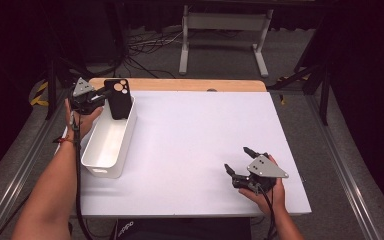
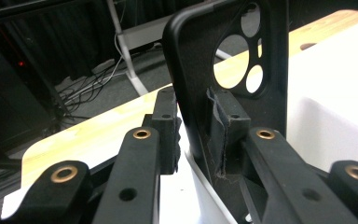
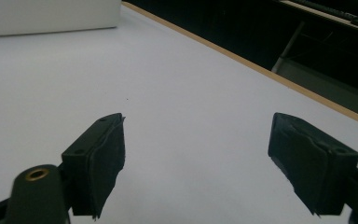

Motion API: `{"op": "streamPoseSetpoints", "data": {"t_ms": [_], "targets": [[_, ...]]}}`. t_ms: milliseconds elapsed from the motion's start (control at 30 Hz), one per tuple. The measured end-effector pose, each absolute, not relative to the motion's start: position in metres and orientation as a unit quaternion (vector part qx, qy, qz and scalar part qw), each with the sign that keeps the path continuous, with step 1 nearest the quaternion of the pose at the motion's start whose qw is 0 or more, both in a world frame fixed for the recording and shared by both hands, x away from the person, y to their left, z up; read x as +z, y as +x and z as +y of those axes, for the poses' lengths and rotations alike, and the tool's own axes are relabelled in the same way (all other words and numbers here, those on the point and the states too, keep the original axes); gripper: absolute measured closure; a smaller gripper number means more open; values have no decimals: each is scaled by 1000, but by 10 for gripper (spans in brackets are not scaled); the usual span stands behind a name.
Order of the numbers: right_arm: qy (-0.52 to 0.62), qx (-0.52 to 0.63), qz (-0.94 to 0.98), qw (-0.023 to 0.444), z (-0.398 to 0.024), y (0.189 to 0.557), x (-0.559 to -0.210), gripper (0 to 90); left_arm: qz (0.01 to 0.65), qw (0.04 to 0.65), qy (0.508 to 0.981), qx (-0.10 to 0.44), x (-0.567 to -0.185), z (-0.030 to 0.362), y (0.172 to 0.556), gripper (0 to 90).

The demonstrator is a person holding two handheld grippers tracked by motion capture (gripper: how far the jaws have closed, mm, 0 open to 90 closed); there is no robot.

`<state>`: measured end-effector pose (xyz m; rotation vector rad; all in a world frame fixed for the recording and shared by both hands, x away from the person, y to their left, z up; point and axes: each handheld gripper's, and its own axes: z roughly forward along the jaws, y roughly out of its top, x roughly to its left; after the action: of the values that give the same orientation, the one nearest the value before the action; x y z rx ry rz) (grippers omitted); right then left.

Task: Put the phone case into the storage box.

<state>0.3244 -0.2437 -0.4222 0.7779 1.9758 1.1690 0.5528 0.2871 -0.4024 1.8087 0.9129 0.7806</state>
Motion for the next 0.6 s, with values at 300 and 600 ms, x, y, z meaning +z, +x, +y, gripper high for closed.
{"op": "streamPoseSetpoints", "data": {"t_ms": [300, 600], "targets": [[295, 449, 765, 355, -243, 323, -420, 203, 371, 469, 731, 328, -397, 289, 549, 707], [287, 450, 767, 356, -239, 326, -420, 202, 380, 478, 717, 335, -386, 294, 536, 624]]}}
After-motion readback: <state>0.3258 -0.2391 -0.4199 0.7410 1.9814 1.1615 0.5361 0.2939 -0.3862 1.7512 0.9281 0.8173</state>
